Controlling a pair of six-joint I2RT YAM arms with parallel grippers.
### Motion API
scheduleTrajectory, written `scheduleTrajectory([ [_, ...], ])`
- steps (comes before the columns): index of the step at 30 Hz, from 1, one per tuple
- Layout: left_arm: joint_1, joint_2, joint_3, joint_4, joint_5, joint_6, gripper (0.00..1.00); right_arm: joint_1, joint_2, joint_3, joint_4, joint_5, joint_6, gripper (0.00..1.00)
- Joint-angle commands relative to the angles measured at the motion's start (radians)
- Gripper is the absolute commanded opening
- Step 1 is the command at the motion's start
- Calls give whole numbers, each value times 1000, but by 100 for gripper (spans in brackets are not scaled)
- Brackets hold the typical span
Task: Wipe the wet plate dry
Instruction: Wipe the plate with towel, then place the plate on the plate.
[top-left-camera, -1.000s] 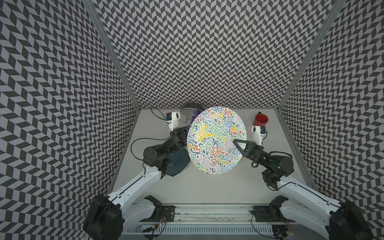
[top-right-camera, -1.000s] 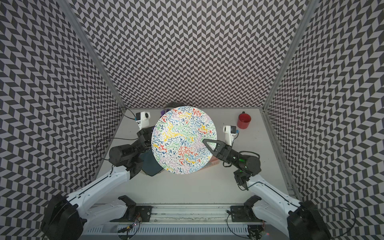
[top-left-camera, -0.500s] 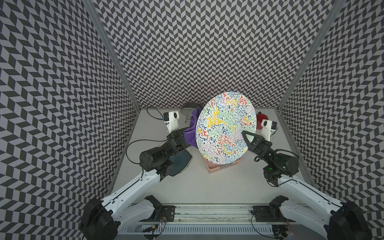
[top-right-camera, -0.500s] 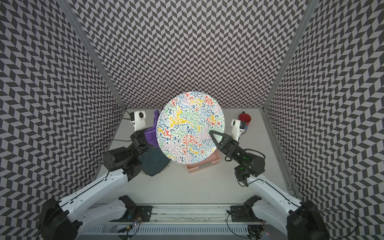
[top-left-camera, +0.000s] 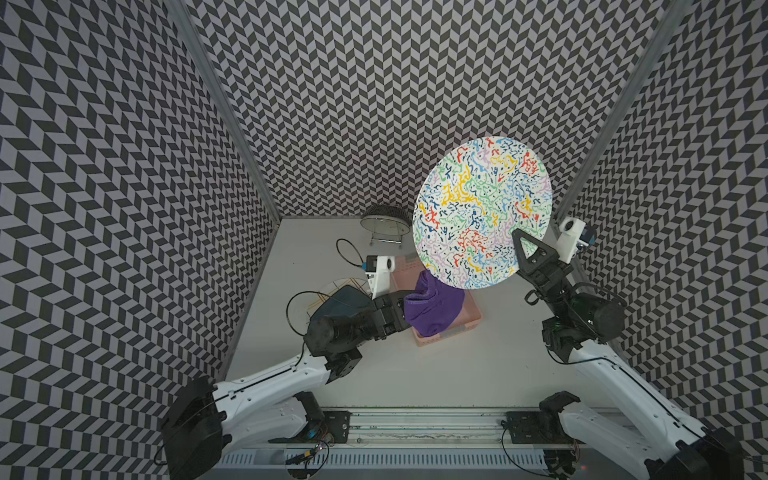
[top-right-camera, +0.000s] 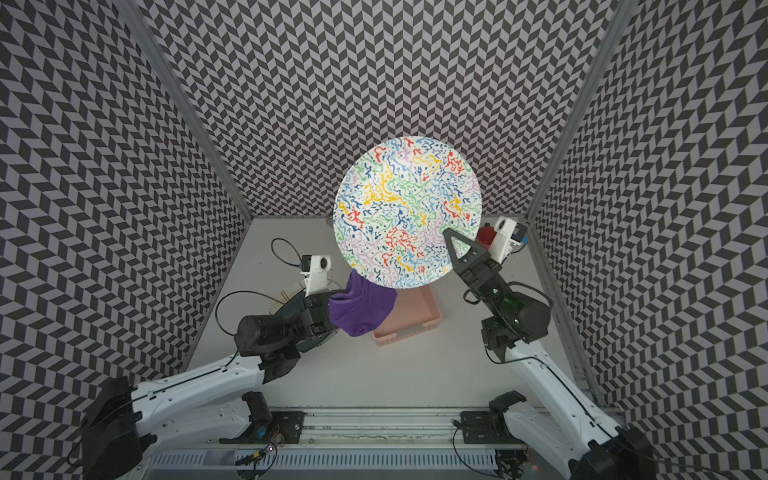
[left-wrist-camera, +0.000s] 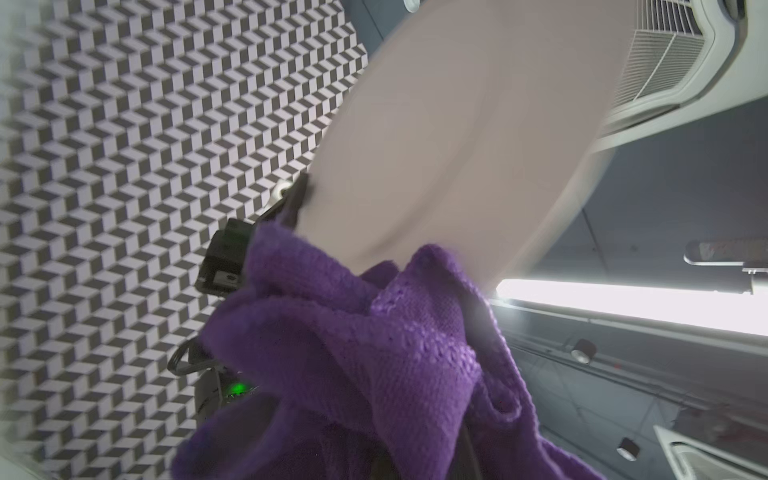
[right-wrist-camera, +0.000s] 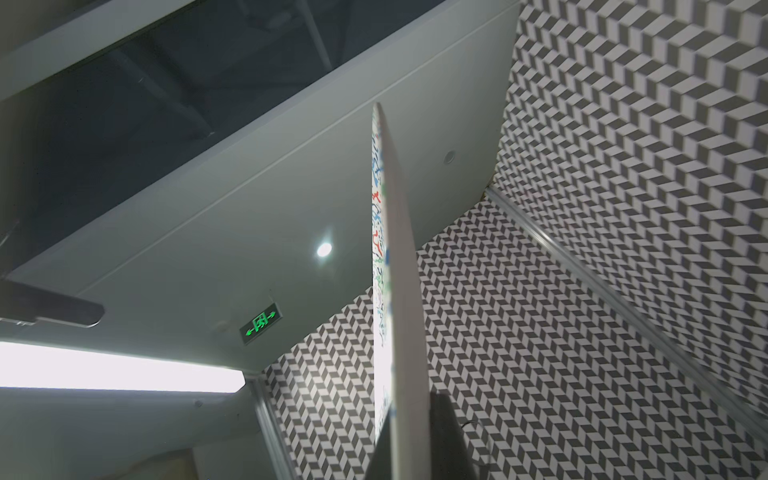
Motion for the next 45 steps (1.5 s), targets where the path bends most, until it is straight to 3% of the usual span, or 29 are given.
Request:
scheduleTrajectory([
  [1, 8, -192, 91, -415, -106, 341, 0, -49, -18, -68, -89, 45, -15, 0],
  [3, 6, -267, 179, -734, -266, 524, 0, -48, -28, -80, -162, -9, -63, 0],
  [7, 9, -258, 264, -1044, -511, 708, 0, 64, -30, -119, -258, 13, -188, 0],
  [11, 8, -123, 318, -1198, -608, 755, 0, 165, -20, -137, -240, 42, -238, 0],
  [14, 14, -82, 317, -1237, -753, 764, 0, 199, -48, -152, -245, 45, -265, 0],
  [18, 66, -57, 360, -1279, -797, 855, 0, 328, -121, -218, -311, 120, -355, 0],
  [20, 60, 17, 403, -1310, -694, 970, 0, 382, -144, -238, -312, 162, -379, 0],
  [22, -7, 136, 472, -1395, -680, 1035, 0, 388, -149, -224, -299, 201, -384, 0],
  [25, -177, 250, 503, -1445, -832, 1067, 0, 343, -157, -171, -306, 209, -368, 0],
  [27, -201, 257, 480, -1438, -866, 1040, 0, 271, -159, -130, -331, 160, -344, 0],
  [30, -132, 180, 419, -1418, -891, 973, 0, 182, -189, -148, -297, 96, -263, 0],
  [33, 62, 49, 369, -1405, -750, 903, 0, 180, -210, -175, -340, 12, -267, 0],
  [37, 239, -139, 360, -1395, -617, 848, 0, 217, -230, -270, -435, 102, -293, 0],
  [40, 282, -242, 395, -1436, -661, 826, 0, 241, -178, -280, -499, 125, -327, 0],
  [45, 290, -244, 455, -1553, -780, 867, 0, 480, 63, -208, -488, 231, -407, 0],
])
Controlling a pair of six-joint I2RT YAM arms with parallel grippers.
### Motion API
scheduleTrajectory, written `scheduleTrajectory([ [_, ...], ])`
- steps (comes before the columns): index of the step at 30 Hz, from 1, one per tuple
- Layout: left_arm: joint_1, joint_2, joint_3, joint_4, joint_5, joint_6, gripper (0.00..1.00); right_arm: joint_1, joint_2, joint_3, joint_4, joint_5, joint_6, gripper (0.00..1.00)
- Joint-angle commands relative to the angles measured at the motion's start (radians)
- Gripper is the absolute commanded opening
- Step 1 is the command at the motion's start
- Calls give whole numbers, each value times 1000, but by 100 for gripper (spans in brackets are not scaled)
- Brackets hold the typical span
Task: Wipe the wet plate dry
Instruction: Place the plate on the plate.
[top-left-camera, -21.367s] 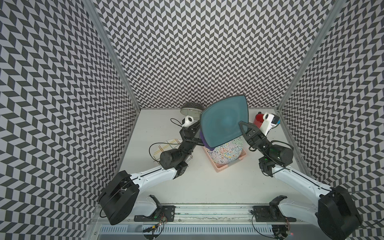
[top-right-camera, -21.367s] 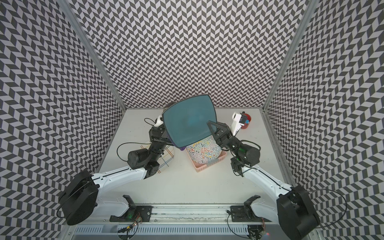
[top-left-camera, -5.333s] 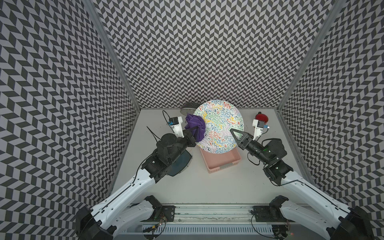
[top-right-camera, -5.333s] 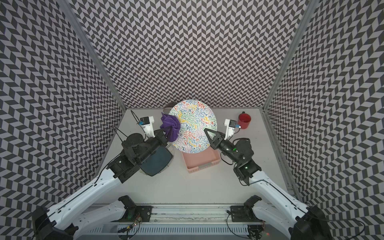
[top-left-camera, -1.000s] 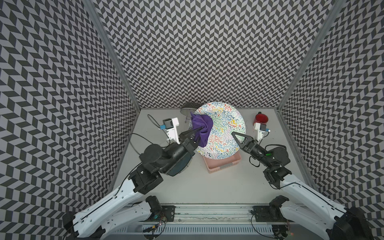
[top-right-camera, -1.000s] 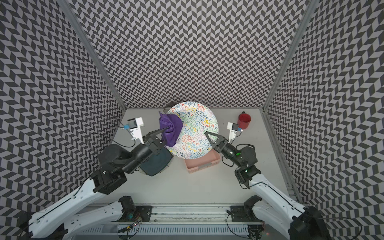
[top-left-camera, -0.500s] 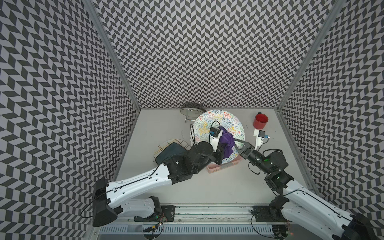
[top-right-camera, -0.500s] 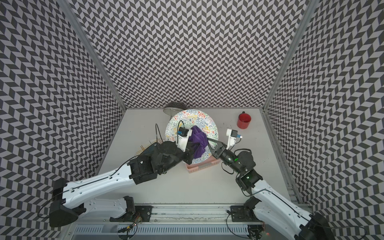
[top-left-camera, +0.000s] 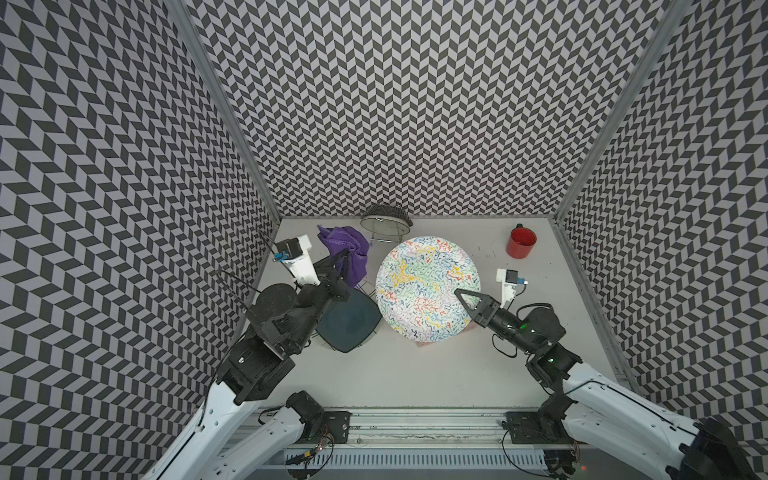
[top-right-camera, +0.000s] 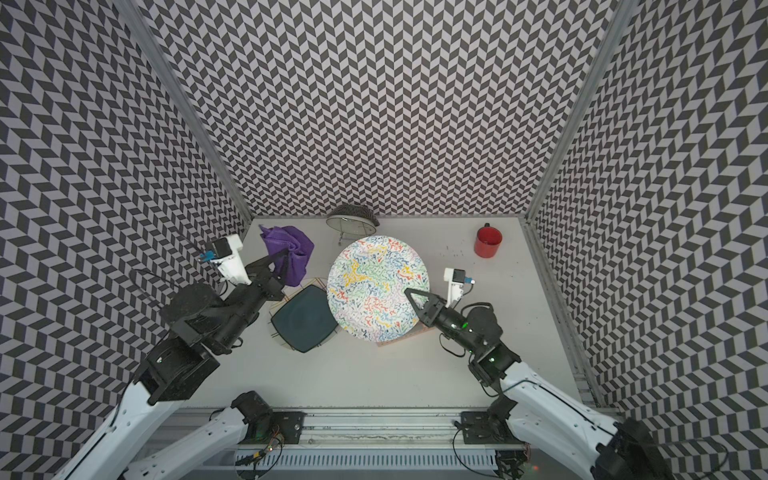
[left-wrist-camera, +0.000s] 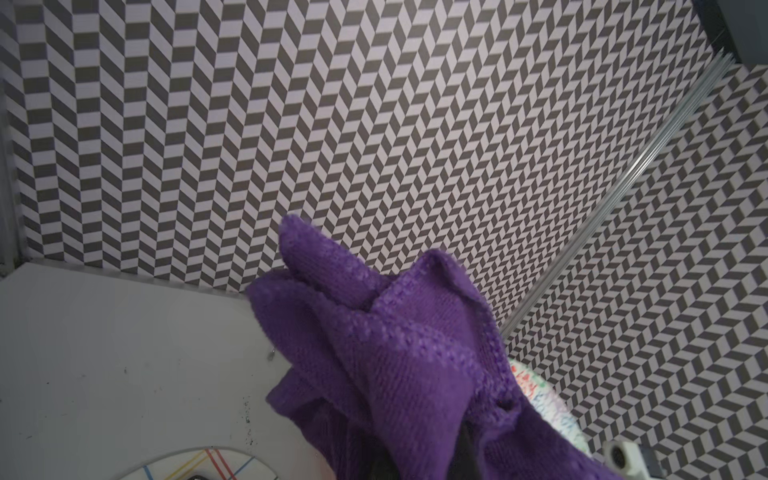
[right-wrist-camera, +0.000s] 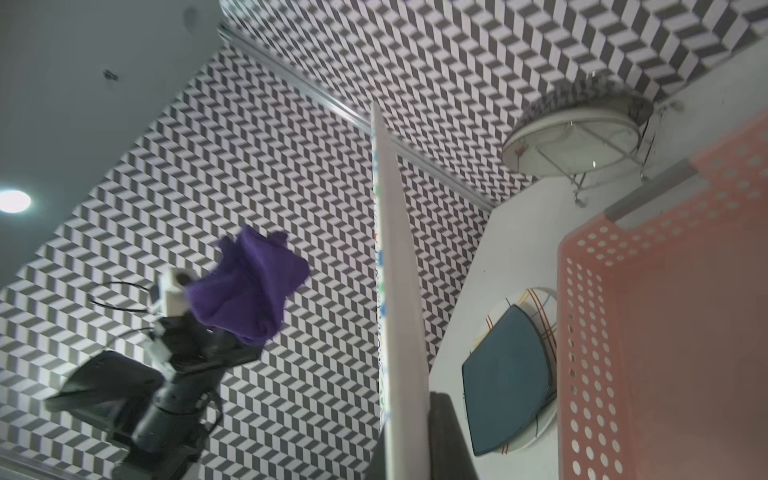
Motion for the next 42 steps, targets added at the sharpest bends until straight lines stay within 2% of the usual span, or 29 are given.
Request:
scheduleTrajectory([
  [1, 7, 37, 20, -110, -41, 17, 0, 130, 152, 86, 89, 64, -54, 0],
  [5, 8, 70, -1, -92, 24, 11, 0, 254, 438, 227, 129, 104, -55, 0],
  [9, 8, 80, -26, -86, 33, 7, 0, 309, 661, 368, 174, 101, -23, 0],
  [15, 8, 72, -51, -86, 45, 4, 0, 308, 892, 536, 169, 113, 17, 0],
  [23, 8, 47, -63, -100, 43, 2, 0, 269, 1072, 686, 144, 81, 61, 1],
  [31, 8, 32, -67, -111, 39, 3, 0, 255, 1179, 756, 22, 107, 31, 21],
  [42, 8, 27, -77, -109, 36, 3, 0, 251, 1168, 814, -175, 163, -21, 54],
])
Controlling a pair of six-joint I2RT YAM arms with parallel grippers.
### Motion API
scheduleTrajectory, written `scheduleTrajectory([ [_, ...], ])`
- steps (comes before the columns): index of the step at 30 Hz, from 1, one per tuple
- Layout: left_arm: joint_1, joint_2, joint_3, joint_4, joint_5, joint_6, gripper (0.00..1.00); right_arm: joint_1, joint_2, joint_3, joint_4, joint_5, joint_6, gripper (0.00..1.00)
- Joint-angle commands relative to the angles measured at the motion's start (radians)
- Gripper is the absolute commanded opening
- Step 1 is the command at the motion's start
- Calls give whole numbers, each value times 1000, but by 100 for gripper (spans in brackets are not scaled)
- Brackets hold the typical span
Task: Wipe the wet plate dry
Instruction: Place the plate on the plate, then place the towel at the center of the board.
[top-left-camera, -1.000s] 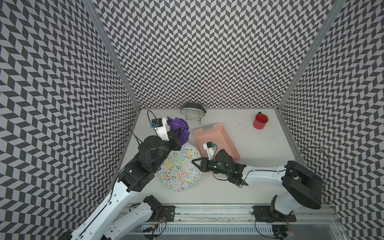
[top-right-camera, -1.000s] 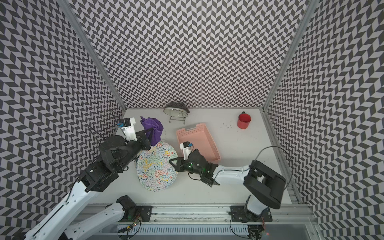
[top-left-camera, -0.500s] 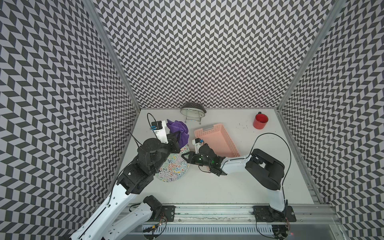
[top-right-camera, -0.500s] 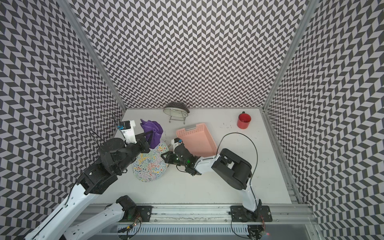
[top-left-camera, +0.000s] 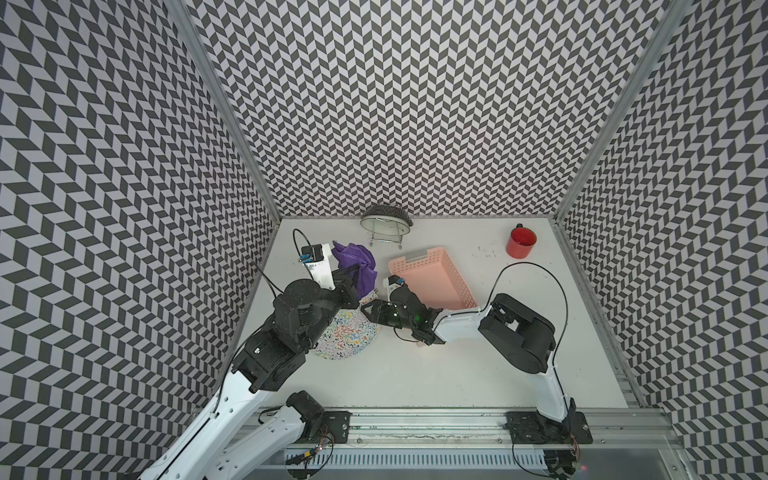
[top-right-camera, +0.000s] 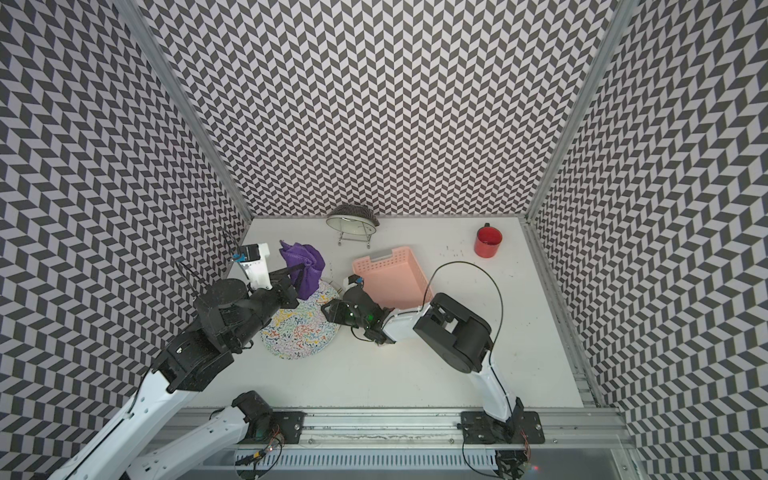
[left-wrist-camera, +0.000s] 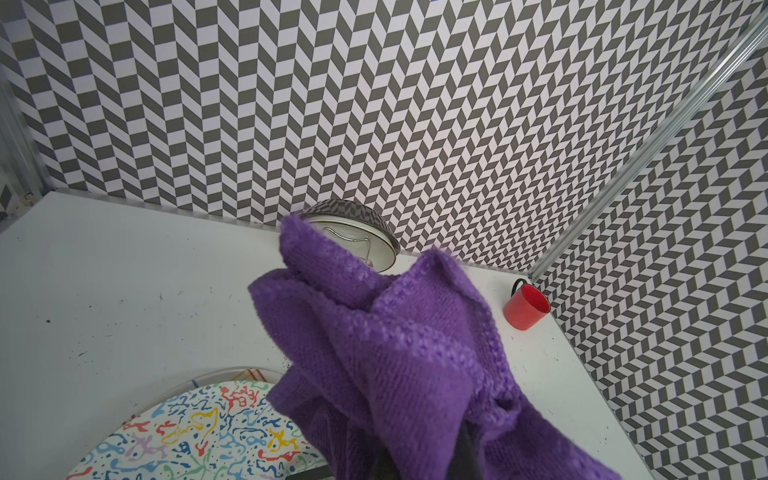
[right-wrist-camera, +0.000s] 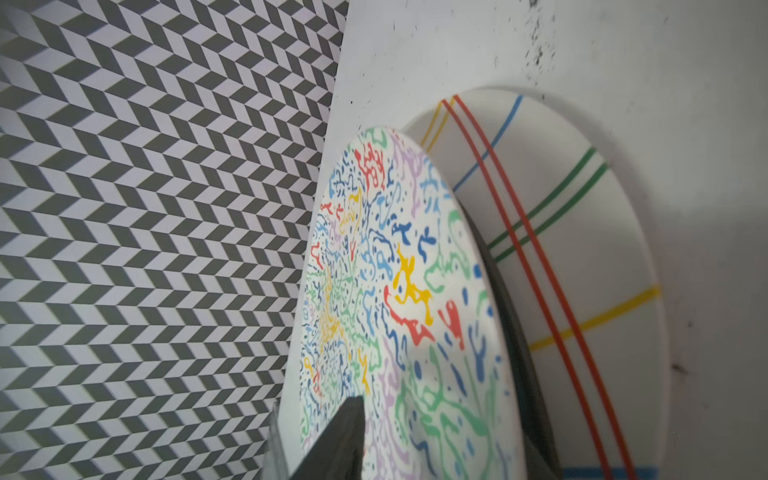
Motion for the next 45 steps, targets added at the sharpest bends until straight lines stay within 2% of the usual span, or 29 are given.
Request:
scheduleTrajectory([
  [1, 4, -10, 1, -2, 0, 9, 0, -1, -29, 12, -85, 49, -35, 57],
  [6, 4, -14, 7, -14, -24, 21, 0, -3, -112, -74, -48, 68, -25, 73],
  [10, 6, -11, 20, -19, -30, 26, 0, -3, -174, -104, -45, 78, -48, 80],
  [15, 6, -9, 15, -13, -20, 20, 0, -4, -230, -122, -62, 98, -59, 85],
  [23, 6, -15, 16, -8, -20, 30, 0, -9, -344, -174, -31, 98, -59, 85],
  [25, 6, -14, 18, -8, -20, 33, 0, -13, -361, -185, -21, 121, -98, 99],
  [32, 4, -22, 10, -17, 10, 32, 0, -45, -468, -248, 31, 121, -123, 100],
  [35, 1, -20, -12, -19, 71, 14, 0, -106, -557, -331, 113, 82, -127, 99],
  [38, -26, -9, -62, -9, 112, -20, 0, -192, -666, -394, 100, 30, -158, 99],
  [41, -136, 24, -134, 27, 66, -58, 0, -307, -806, -457, 27, 11, -206, 99],
  [45, -299, 118, -198, 82, -26, -109, 0, -472, -938, -530, -30, -82, -224, 99],
])
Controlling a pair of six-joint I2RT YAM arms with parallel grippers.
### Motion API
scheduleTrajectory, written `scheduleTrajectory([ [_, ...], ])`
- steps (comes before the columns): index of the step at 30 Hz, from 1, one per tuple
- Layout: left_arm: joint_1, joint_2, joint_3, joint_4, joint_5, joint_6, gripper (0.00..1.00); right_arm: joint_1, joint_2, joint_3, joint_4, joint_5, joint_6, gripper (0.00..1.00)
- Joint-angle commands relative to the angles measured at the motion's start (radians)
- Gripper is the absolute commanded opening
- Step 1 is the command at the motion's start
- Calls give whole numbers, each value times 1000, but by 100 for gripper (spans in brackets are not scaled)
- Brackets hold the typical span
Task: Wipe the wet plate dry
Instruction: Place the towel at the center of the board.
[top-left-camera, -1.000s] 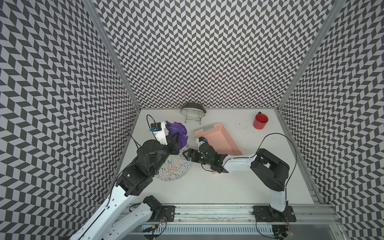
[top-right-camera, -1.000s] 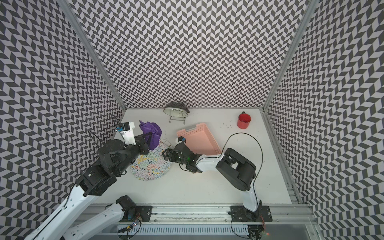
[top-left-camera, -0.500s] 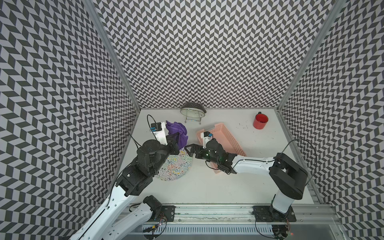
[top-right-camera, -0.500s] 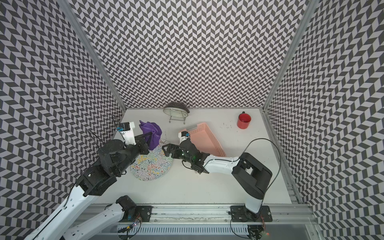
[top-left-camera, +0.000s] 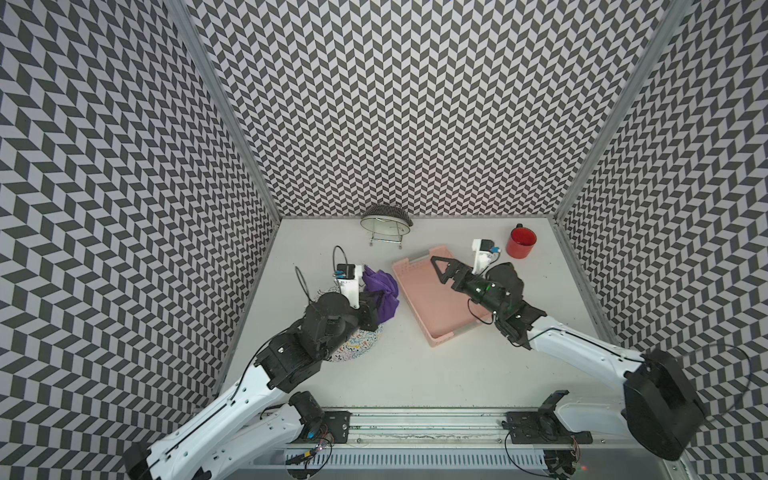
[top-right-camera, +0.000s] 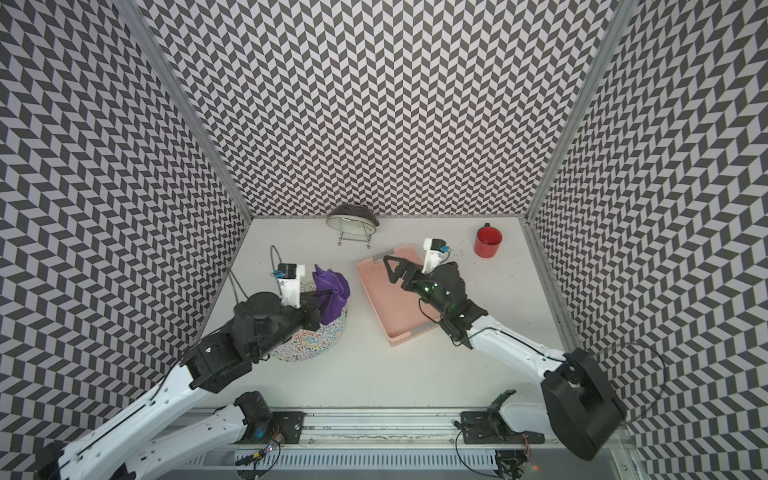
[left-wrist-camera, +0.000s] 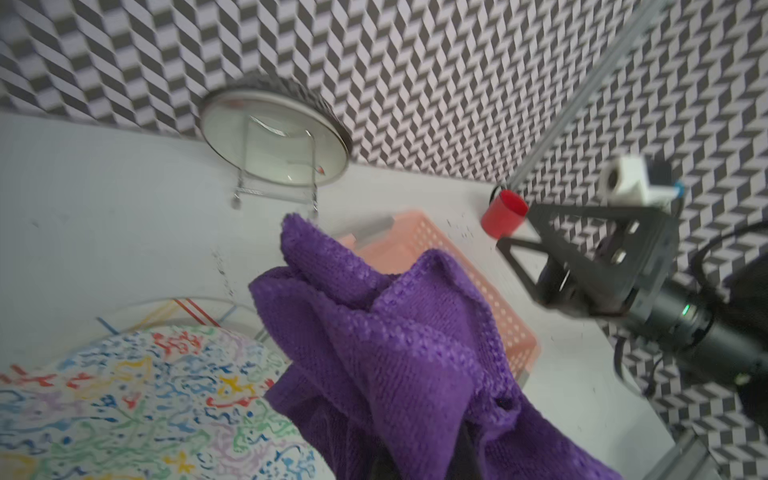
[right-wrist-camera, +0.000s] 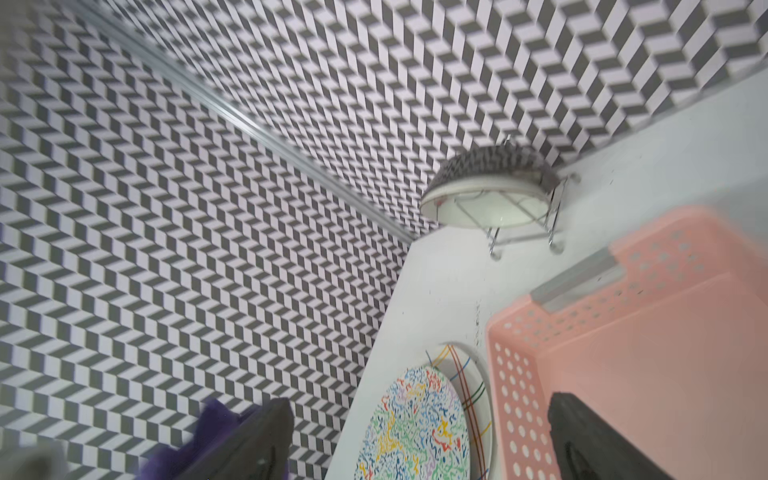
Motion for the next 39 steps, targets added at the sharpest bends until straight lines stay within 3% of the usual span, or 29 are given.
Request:
scheduleTrajectory([
  [1, -83, 77, -43, 81, -59, -61, 0, -94, -88, -59, -38, -90, -47, 99],
  [8, -146, 188, -128, 157, -110, -121, 0, -270, -226, -139, -81, -171, -51, 99],
  [15, -147, 237, -233, 264, -68, -117, 0, -314, -261, -168, -78, -199, -39, 99],
  [22, -144, 294, -272, 287, -71, -123, 34, -329, -273, -164, -87, -199, -41, 99],
  [27, -142, 238, -258, 257, -78, -109, 74, -338, -276, -136, -115, -193, -59, 99],
  [31, -142, 145, -219, 197, -111, -97, 95, -352, -281, -112, -137, -185, -80, 99],
  [33, -141, 87, -186, 164, -139, -85, 100, -364, -285, -103, -144, -182, -89, 99],
  [39, -72, -42, -91, 154, -326, 33, 100, -402, -305, -74, -165, -90, -164, 100],
])
